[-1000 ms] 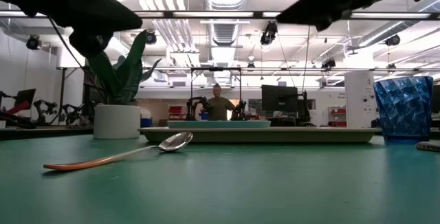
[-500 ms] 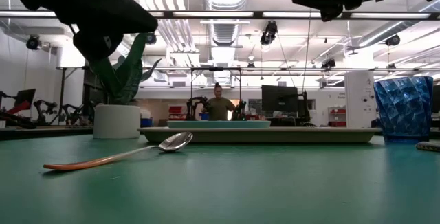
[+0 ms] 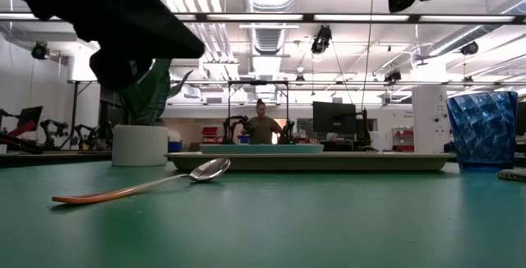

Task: Pick and place plate/cup/fork/spoon on tray
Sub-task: Put the orange spoon on the light white tray to the left of the orange fork

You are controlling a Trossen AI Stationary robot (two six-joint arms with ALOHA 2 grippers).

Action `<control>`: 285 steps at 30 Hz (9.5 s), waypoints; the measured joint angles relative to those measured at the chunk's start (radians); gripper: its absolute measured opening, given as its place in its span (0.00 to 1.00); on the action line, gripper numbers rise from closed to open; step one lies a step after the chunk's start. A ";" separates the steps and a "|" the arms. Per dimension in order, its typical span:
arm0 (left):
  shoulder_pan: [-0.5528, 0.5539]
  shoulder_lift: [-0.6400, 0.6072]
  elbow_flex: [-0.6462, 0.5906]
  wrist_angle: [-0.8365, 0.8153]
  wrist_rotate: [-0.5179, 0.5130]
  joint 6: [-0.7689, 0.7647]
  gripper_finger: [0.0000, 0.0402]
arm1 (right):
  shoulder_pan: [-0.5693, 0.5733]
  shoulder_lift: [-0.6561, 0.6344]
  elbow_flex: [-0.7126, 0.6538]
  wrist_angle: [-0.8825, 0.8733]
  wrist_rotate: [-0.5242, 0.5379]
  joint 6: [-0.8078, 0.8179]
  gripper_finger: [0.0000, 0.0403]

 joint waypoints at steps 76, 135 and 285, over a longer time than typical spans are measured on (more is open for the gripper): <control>-0.007 0.358 0.568 -0.968 0.128 -0.279 0.01 | -0.003 -0.273 -0.146 0.155 -0.047 -0.256 0.08; -0.011 0.471 0.526 -0.853 -0.102 -0.323 0.01 | -0.002 -0.272 -0.145 0.175 -0.054 -0.181 0.08; 0.235 0.304 0.525 0.268 -0.649 1.004 0.00 | -0.029 0.443 0.139 0.543 0.300 0.028 0.52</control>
